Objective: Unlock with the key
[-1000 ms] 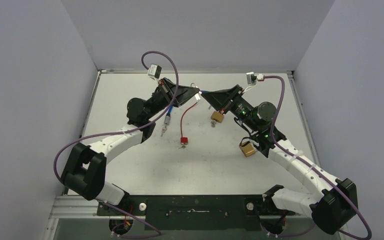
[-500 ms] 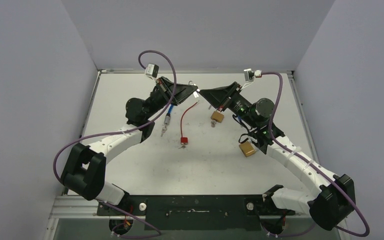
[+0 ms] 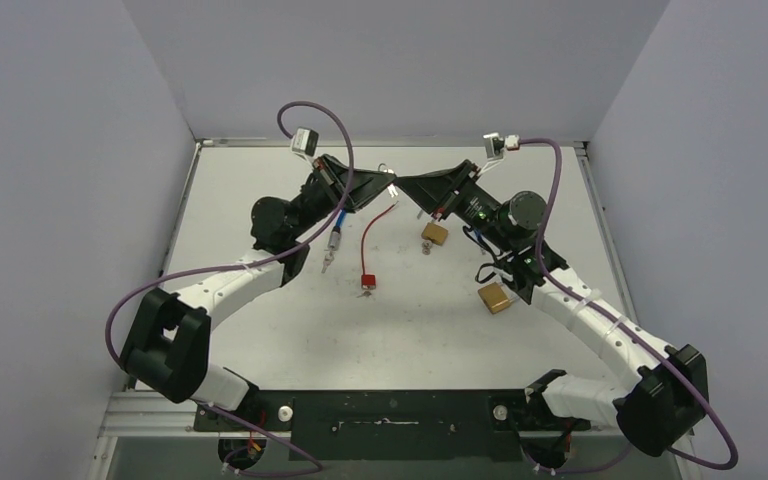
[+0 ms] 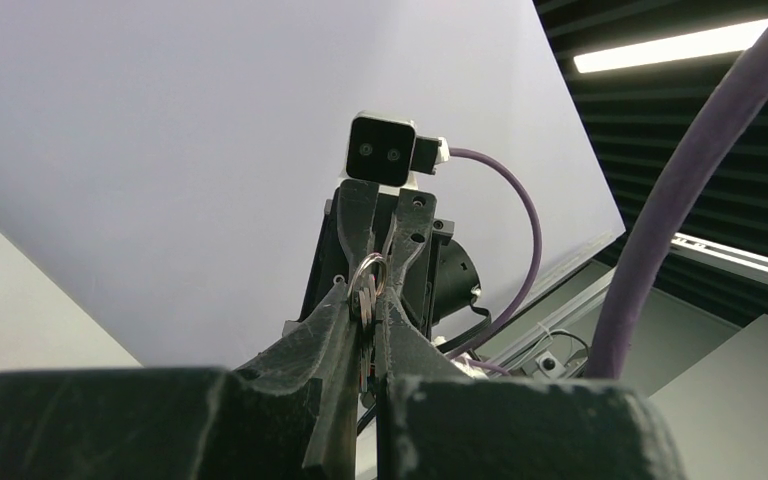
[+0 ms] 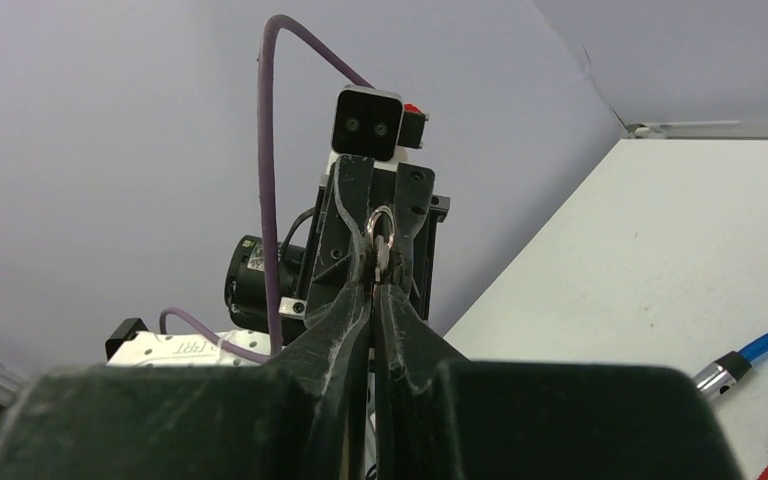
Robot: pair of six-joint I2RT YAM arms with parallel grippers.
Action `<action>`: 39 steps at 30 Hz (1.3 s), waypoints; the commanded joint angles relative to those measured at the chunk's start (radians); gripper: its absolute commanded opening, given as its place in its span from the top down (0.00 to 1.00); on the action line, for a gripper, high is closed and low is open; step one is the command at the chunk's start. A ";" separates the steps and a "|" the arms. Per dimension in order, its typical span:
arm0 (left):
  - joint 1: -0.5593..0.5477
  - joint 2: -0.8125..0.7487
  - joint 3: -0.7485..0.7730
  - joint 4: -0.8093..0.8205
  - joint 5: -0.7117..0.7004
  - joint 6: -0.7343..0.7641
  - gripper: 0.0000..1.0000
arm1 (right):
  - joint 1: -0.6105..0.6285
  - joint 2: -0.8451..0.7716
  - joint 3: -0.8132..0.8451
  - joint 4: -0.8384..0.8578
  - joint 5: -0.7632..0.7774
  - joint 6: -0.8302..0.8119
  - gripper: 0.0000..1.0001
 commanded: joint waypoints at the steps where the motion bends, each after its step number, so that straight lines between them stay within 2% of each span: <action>1: 0.011 -0.069 -0.024 0.022 -0.007 0.045 0.89 | -0.006 -0.019 0.061 -0.052 -0.016 -0.064 1.00; 3: 0.018 -0.116 -0.068 -0.030 -0.029 0.094 0.70 | -0.027 -0.025 0.091 -0.147 -0.039 -0.119 1.00; 5: 0.031 -0.168 -0.119 -0.097 -0.052 0.169 0.60 | -0.058 -0.004 0.159 -0.310 -0.101 -0.214 1.00; 7: 0.060 -0.223 -0.159 -0.199 -0.064 0.266 0.51 | -0.077 0.038 0.272 -0.553 -0.146 -0.362 1.00; 12: 0.139 -0.336 -0.244 -0.372 -0.064 0.505 0.39 | -0.054 0.219 0.613 -1.184 -0.180 -0.784 1.00; 16: 0.151 -0.380 -0.232 -0.500 -0.012 0.757 0.37 | 0.030 0.318 0.730 -1.445 -0.083 -0.946 1.00; 18: 0.150 -0.383 -0.218 -0.532 0.053 0.874 0.36 | 0.074 0.351 0.764 -1.520 -0.049 -0.986 1.00; 21: 0.142 -0.363 -0.221 -0.504 0.175 0.944 0.36 | 0.136 0.380 0.804 -1.574 -0.023 -1.039 1.00; 26: 0.111 -0.330 -0.294 -0.299 0.350 0.916 0.43 | 0.154 0.399 0.845 -1.607 -0.061 -1.069 1.00; 30: 0.096 -0.307 -0.305 -0.284 0.435 0.916 0.44 | 0.177 0.391 0.861 -1.602 -0.087 -1.081 1.00; 32: 0.099 -0.287 -0.306 -0.239 0.460 0.875 0.43 | 0.184 0.383 0.879 -1.594 -0.127 -1.090 1.00; 36: 0.100 -0.238 -0.298 -0.034 0.517 0.706 0.43 | 0.189 0.379 0.915 -1.598 -0.186 -1.111 1.00; 39: 0.101 -0.204 -0.288 0.065 0.544 0.634 0.45 | 0.190 0.384 0.923 -1.606 -0.217 -1.124 1.00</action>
